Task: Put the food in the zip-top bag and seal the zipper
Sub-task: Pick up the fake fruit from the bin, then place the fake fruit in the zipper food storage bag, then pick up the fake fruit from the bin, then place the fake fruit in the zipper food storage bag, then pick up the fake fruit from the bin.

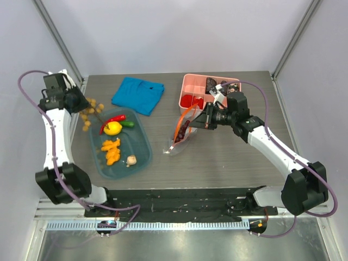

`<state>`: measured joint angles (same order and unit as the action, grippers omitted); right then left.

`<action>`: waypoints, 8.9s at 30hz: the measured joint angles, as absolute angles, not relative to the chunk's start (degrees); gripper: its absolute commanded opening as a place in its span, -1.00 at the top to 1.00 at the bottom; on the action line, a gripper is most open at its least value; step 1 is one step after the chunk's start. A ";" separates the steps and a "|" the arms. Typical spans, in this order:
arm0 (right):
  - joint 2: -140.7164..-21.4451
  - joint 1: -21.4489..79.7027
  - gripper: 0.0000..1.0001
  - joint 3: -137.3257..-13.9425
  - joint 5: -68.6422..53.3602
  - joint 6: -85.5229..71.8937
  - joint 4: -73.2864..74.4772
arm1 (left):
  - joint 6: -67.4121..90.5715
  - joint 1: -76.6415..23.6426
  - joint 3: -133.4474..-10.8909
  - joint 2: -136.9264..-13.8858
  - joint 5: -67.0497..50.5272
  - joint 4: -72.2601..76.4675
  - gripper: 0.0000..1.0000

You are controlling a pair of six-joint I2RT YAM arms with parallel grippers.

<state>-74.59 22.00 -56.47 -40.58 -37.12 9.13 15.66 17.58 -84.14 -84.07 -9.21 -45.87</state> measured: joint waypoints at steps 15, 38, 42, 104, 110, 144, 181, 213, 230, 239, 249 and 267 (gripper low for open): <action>-76.88 22.59 0.98 -62.50 -40.80 -34.28 13.19 | 16.08 -12.19 -99.70 -74.39 -14.96 -41.23 1.00; -79.77 25.08 0.98 -66.65 -40.80 -33.87 15.11 | 16.80 -37.76 -103.63 -81.34 -13.08 -32.05 1.00; -79.77 25.12 0.98 -66.65 -40.80 -33.85 15.07 | 16.58 -39.90 -98.08 -81.71 -12.27 -29.80 1.00; -77.10 25.65 0.98 -66.65 -38.59 -24.95 21.47 | 9.67 -40.32 -95.77 -97.78 -9.78 -60.42 1.00; -76.62 25.65 0.98 -66.65 -38.39 -24.08 21.47 | 7.49 -39.99 -95.74 -97.41 -12.10 -63.24 -0.16; -76.23 25.65 0.98 -67.61 -38.02 -23.86 21.54 | -21.17 1.43 -81.32 -94.02 -8.95 -52.62 -1.00; -76.27 25.65 0.98 -67.61 -36.86 -20.03 22.98 | -27.46 0.36 -86.67 -94.04 -16.58 -50.63 0.15; -77.06 25.65 0.98 -68.90 -36.53 -20.69 23.68 | 12.86 -35.81 -94.06 -91.05 -24.36 -48.84 -1.00; -76.40 25.65 0.98 -68.90 -36.27 -19.75 24.05 | -14.94 -4.60 -78.59 -75.64 -22.35 -65.69 -0.97; -76.40 25.65 0.98 -68.82 -36.03 -19.62 24.05 | -14.44 -3.29 -63.37 -77.62 -7.11 -63.29 -0.99; -76.40 25.65 0.98 -68.79 -35.83 -19.59 24.05 | -3.90 -3.29 -61.06 -89.54 5.37 -56.16 -0.96; -76.42 25.65 0.98 -68.79 -35.59 -19.57 24.05 | 1.10 -4.58 -63.11 -100.68 4.99 -55.05 -0.66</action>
